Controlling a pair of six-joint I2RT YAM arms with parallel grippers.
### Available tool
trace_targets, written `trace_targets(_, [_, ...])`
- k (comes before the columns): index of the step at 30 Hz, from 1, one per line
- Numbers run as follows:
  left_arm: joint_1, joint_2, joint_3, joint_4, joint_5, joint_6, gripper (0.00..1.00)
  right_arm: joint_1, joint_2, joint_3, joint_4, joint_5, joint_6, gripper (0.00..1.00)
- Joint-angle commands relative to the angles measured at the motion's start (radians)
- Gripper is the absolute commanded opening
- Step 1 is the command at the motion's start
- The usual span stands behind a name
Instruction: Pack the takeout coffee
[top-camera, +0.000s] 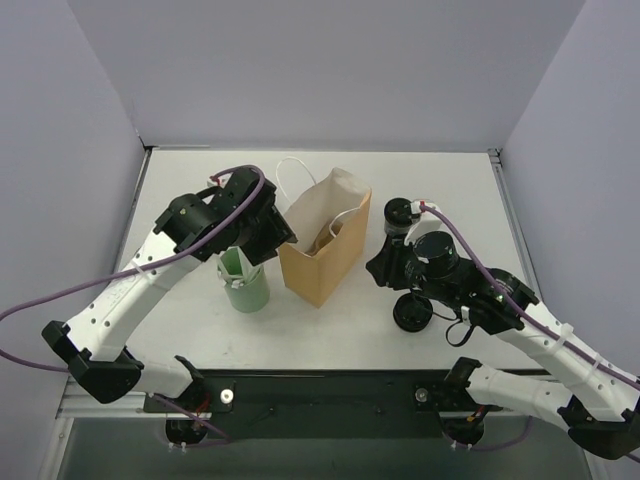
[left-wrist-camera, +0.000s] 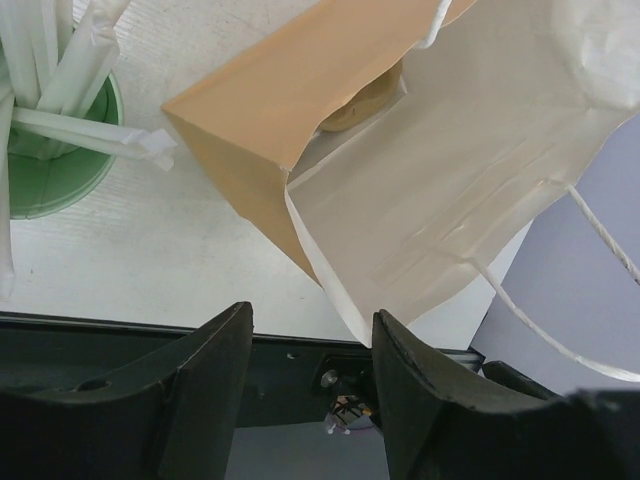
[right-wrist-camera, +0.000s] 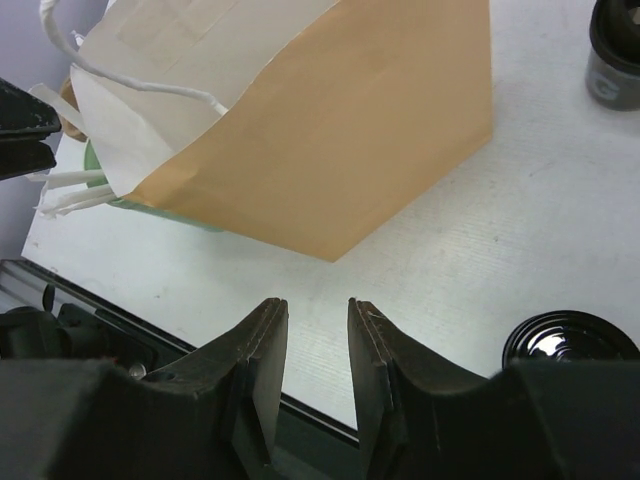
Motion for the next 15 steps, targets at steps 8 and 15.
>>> trace_targets(8, [-0.019, 0.105, 0.050, -0.021, 0.012, -0.389, 0.51, 0.006, -0.023, 0.051, -0.051, 0.055, -0.084, 0.32])
trace_targets(15, [-0.002, 0.160, 0.074, 0.061, -0.010, -0.255, 0.19, -0.033, -0.010, 0.126, -0.097, 0.182, -0.177, 0.32])
